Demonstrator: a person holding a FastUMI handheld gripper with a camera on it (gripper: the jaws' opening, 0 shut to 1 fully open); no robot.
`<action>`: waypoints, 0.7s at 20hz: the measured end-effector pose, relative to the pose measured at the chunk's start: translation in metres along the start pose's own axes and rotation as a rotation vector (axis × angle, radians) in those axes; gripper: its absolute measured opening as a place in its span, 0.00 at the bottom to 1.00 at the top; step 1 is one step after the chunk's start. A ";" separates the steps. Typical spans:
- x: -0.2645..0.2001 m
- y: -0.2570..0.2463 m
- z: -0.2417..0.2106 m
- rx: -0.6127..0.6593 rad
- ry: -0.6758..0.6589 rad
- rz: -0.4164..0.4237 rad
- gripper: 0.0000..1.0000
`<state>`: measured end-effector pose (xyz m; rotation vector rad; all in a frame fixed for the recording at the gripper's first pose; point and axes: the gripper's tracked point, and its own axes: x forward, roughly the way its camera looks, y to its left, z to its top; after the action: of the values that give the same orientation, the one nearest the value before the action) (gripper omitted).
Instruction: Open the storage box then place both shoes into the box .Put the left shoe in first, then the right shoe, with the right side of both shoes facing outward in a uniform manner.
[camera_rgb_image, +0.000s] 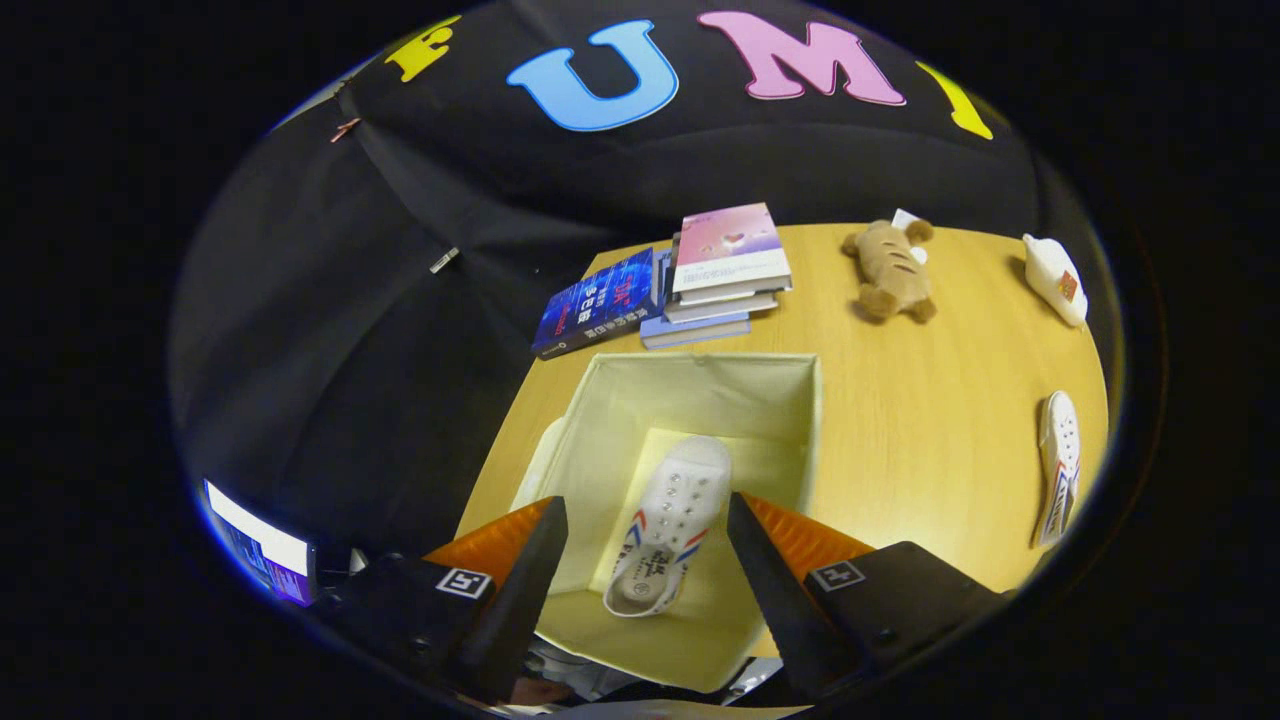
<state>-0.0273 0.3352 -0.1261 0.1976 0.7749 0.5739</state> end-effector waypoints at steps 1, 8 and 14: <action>-0.014 -0.015 0.003 -0.014 -0.016 -0.016 0.99; -0.086 -0.168 0.019 -0.131 -0.090 -0.232 0.99; -0.121 -0.295 0.010 -0.126 -0.056 -0.402 0.99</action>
<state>0.0332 0.0229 -0.1559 -0.0592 0.6972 0.2335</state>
